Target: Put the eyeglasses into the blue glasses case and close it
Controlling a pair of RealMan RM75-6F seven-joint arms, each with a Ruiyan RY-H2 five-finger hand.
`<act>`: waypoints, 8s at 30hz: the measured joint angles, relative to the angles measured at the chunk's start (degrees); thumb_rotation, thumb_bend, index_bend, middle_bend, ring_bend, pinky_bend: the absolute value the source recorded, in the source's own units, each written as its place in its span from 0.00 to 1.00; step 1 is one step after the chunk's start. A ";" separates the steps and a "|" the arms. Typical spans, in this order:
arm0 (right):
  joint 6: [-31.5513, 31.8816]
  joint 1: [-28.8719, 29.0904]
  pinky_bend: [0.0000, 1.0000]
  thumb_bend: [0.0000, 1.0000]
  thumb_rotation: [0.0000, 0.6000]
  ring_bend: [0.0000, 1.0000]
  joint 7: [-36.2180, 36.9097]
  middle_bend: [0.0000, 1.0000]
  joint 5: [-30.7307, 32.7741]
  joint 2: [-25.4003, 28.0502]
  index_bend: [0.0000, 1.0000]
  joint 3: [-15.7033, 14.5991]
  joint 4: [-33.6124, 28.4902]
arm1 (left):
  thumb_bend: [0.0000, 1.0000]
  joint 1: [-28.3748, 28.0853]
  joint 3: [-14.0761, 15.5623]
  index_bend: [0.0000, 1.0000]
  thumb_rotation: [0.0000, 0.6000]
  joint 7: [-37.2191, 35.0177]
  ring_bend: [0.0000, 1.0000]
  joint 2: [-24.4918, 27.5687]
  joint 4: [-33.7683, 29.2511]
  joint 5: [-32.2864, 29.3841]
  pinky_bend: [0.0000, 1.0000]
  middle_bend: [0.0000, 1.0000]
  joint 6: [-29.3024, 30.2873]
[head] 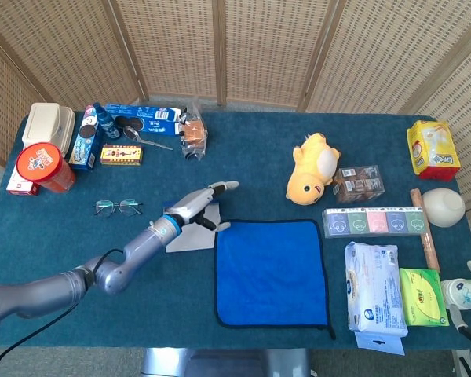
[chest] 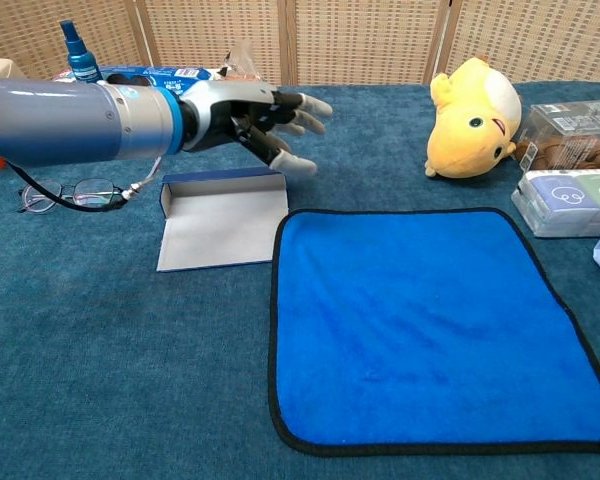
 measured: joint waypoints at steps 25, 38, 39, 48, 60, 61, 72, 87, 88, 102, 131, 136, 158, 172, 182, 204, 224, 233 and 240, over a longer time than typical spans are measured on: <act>0.70 -0.59 0.14 0.31 0.95 0.19 0.43 0.24 -0.30 0.09 0.15 0.05 0.13 | 0.28 -0.03 3.51 0.03 0.94 -0.59 0.02 0.19 -1.52 1.03 0.09 0.11 -1.13; 0.85 -0.52 0.14 0.31 0.94 0.19 -0.21 0.24 -0.93 0.13 0.15 -0.02 -0.47 | 0.28 3.86 5.61 0.02 0.93 -2.54 0.02 4.89 -7.00 3.41 0.09 0.11 0.49; 0.84 -0.51 0.14 0.31 0.94 0.19 -0.23 0.24 -0.96 0.12 0.15 -0.03 -0.49 | 0.28 4.06 5.64 0.02 0.93 -2.74 0.02 5.09 -7.21 3.69 0.09 0.11 0.68; 0.16 0.04 0.14 0.31 0.94 0.19 -0.67 0.24 -1.18 -0.14 0.15 0.06 -0.77 | 0.28 4.86 4.43 0.03 0.93 -0.65 0.00 6.40 -8.20 7.16 0.09 0.10 7.71; -2.90 2.37 0.14 0.31 0.94 0.19 -1.17 0.24 -1.40 -1.25 0.15 0.35 -0.45 | 0.32 9.30 9.96 0.08 1.00 18.29 0.00 16.22 -12.78 6.98 0.08 0.10 15.19; -3.14 2.57 0.14 0.31 0.94 0.19 -1.25 0.24 -1.45 -1.39 0.15 0.36 -0.41 | 0.33 9.80 10.51 0.08 1.00 19.80 0.00 16.98 -13.18 6.57 0.08 0.10 15.82; -4.12 3.98 0.14 0.31 0.94 0.19 -1.99 0.24 -1.93 -2.08 0.15 0.61 -0.78 | 0.36 14.74 16.38 0.20 1.00 39.24 0.00 21.79 -14.51 -0.60 0.02 0.02 23.15; -3.06 3.62 0.14 0.31 0.95 0.19 -3.81 0.24 -2.22 -1.52 0.15 0.24 -2.21 | 0.36 14.86 16.49 0.21 1.00 44.42 0.00 19.27 -7.30 -15.69 0.03 0.00 18.73; -2.94 3.55 0.14 0.31 0.94 0.19 -3.99 0.24 -2.18 -1.44 0.15 0.24 -2.44 | 0.36 14.72 16.31 0.21 1.00 44.11 0.00 18.88 -6.60 -15.98 0.03 0.00 18.33; -1.47 2.35 0.14 0.31 0.95 0.19 -4.43 0.24 -1.65 -0.63 0.15 0.02 -3.46 | 0.35 11.86 15.05 0.26 1.00 42.44 0.00 12.80 1.01 -18.03 0.03 0.03 13.66; 0.13 1.16 0.15 0.30 0.94 0.19 -3.48 0.24 -1.90 -0.02 0.14 -0.12 -3.90 | 0.34 11.42 16.25 0.51 1.00 42.35 0.00 11.70 1.96 -18.49 0.04 0.14 13.02; 0.35 1.04 0.15 0.29 0.95 0.19 -3.31 0.24 -2.03 0.02 0.14 -0.12 -3.90 | 0.34 11.71 16.35 0.56 1.00 42.19 0.00 12.49 1.04 -18.25 0.05 0.17 13.57; 1.04 0.69 0.15 0.29 0.95 0.19 -2.36 0.24 -2.68 0.10 0.14 -0.13 -3.59 | 0.34 13.85 14.13 0.57 1.00 35.11 0.00 20.12 -10.66 -13.04 0.06 0.20 14.89; 1.81 0.07 0.15 0.29 0.94 0.19 0.28 0.24 -2.73 -0.24 0.14 -0.30 -1.62 | 0.33 11.99 12.46 0.55 1.00 34.23 0.00 24.64 -24.33 -8.83 0.06 0.18 16.02; 1.93 -0.29 0.15 0.29 0.94 0.19 2.63 0.24 -1.97 -0.67 0.14 -0.16 0.24 | 0.33 8.11 12.85 0.55 1.00 39.72 0.00 19.42 -23.65 -13.28 0.06 0.18 16.79; 1.77 -0.63 0.15 0.29 0.95 0.19 6.28 0.24 -0.96 -1.01 0.14 0.22 2.14 | 0.33 4.51 15.06 0.38 1.00 46.31 0.00 10.26 -15.47 -17.17 0.05 0.10 20.73; 2.21 -1.00 0.15 0.29 0.95 0.20 6.46 0.24 -1.08 -1.06 0.14 0.26 2.31 | 0.32 5.78 14.99 0.03 0.99 45.33 0.00 11.92 -16.29 -15.47 0.03 0.00 22.42; 1.96 -0.83 0.16 0.29 0.95 0.20 6.48 0.24 -1.33 -1.38 0.14 0.19 2.47 | 0.32 6.52 16.68 0.00 0.96 48.87 0.00 11.42 -14.22 -17.58 0.03 0.00 23.45; 2.22 -1.15 0.16 0.29 0.94 0.20 6.79 0.24 -1.16 -1.30 0.14 0.15 2.65 | 0.32 6.14 16.51 0.00 0.96 50.09 0.00 8.62 -12.31 -18.30 0.03 0.00 23.73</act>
